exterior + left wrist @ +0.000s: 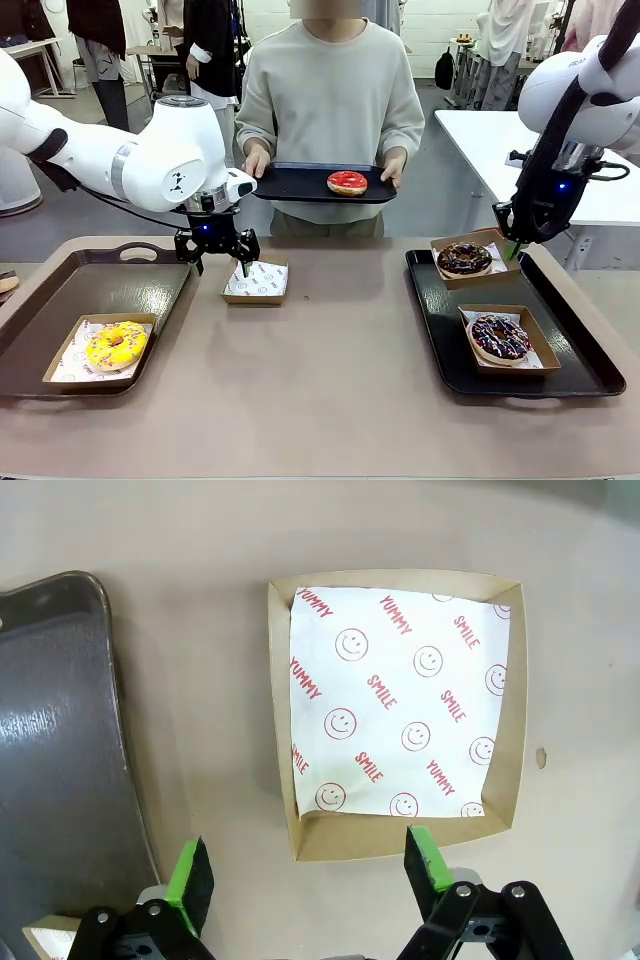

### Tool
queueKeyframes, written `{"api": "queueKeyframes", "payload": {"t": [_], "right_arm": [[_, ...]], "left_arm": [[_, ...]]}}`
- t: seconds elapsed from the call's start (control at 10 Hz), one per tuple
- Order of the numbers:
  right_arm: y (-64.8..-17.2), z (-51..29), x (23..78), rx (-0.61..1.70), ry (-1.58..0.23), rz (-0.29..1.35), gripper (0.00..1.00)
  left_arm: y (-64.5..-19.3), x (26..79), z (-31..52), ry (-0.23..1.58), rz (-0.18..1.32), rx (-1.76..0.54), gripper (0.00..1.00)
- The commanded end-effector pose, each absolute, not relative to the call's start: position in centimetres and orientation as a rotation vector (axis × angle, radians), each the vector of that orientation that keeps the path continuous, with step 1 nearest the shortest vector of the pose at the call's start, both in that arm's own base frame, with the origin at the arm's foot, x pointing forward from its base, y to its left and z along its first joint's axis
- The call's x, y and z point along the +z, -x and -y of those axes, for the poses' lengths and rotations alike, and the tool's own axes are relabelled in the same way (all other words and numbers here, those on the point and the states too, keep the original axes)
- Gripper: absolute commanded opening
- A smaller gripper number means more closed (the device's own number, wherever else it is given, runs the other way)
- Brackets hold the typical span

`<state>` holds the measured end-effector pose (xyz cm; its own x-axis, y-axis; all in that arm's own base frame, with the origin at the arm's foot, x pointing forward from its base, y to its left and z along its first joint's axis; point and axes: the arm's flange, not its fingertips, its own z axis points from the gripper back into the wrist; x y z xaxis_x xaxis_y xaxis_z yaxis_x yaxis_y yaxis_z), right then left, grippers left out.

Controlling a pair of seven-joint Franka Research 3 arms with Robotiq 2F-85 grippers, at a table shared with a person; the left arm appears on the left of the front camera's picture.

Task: Individually package the donuts and arrange them on the tray.
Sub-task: Place the picked Paper togo box on the Handle tray while simultaneously picking up another Paper togo box from the table with the other hand.

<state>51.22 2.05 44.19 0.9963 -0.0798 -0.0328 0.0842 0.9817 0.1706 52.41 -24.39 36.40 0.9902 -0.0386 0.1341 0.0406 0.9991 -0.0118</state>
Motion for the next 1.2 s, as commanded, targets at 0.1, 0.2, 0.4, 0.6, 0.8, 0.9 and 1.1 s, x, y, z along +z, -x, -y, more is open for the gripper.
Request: {"api": "queueKeyframes", "payload": {"t": [0.1, 0.2, 0.4, 0.6, 0.8, 0.9, 1.1], "right_arm": [[-51.1, -2.2, 44.3, -0.079, -0.172, -0.030, 0.01], [-51.2, -2.0, 44.2, -0.082, -0.173, -0.026, 0.01], [-53.5, -3.3, 41.9, -0.060, -0.145, -0.055, 0.01], [-55.2, -3.8, 40.2, -0.061, -0.141, -0.058, 0.01], [-56.2, -4.0, 39.2, -0.068, -0.105, -0.044, 0.01], [-56.5, -3.8, 39.0, -0.070, -0.085, -0.037, 0.01], [-57.2, -3.3, 38.7, -0.066, -0.061, -0.043, 0.01]], "left_arm": [[-52.3, 36.5, 24.4, 0.011, 0.129, -0.036, 1.00], [-52.4, 36.4, 24.4, 0.015, 0.134, -0.040, 1.00], [-53.2, 36.9, 22.7, 0.023, 0.132, -0.021, 1.00], [-54.0, 36.8, 22.1, 0.030, 0.130, -0.019, 1.00], [-54.8, 36.1, 21.9, 0.035, 0.118, -0.019, 1.00], [-55.1, 35.7, 21.8, 0.033, 0.109, -0.019, 1.00], [-55.7, 35.0, 22.3, 0.021, 0.092, -0.017, 1.00]]}}
